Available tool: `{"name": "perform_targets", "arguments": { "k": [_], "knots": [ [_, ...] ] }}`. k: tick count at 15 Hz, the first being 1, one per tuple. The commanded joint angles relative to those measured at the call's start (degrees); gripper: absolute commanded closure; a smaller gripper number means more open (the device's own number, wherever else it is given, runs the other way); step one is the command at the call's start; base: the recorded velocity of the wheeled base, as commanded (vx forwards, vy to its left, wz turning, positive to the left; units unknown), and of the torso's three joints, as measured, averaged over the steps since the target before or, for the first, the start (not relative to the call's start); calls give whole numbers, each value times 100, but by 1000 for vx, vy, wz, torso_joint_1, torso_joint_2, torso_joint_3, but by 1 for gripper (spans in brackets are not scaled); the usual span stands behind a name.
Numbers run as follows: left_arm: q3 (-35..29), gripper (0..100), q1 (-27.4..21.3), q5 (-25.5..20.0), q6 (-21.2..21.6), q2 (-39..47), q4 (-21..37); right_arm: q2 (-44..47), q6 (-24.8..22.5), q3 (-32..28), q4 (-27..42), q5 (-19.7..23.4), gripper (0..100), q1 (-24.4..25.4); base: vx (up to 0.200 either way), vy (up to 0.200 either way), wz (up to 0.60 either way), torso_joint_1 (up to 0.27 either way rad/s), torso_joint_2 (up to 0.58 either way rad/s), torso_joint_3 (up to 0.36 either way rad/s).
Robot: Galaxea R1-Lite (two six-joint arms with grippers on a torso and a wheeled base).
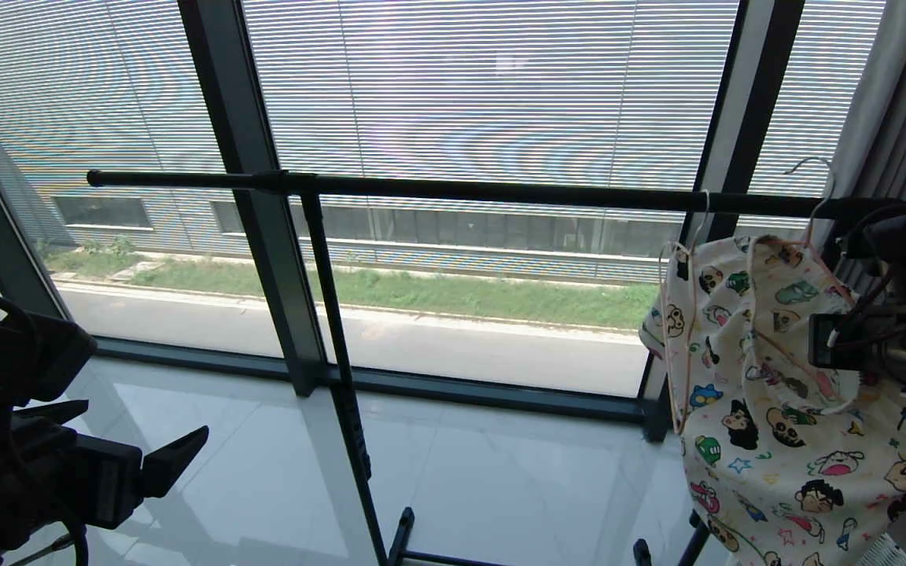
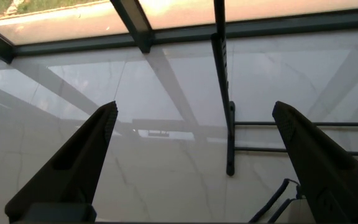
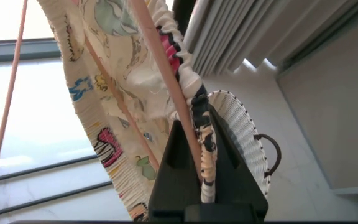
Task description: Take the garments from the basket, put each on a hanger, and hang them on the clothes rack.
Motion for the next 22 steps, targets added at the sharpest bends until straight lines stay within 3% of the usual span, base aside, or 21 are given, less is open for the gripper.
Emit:
{"name": "perform_targets", "arguments": {
  "k": [1, 6, 22],
  "knots": [
    [7, 0, 4, 4, -1, -21, 0, -27, -19, -8, 9, 10, 100, -22, 0, 0, 0, 0, 0, 0],
    [59, 0, 4, -5, -1, -56, -8, 157, -344, -17, -70, 239, 100, -330, 0, 0, 0, 0, 0, 0],
    [59, 0, 4, -5, -1, -144, -8, 562, -353, -70, -193, 248, 100, -339, 0, 0, 0, 0, 0, 0]
  ]
}}
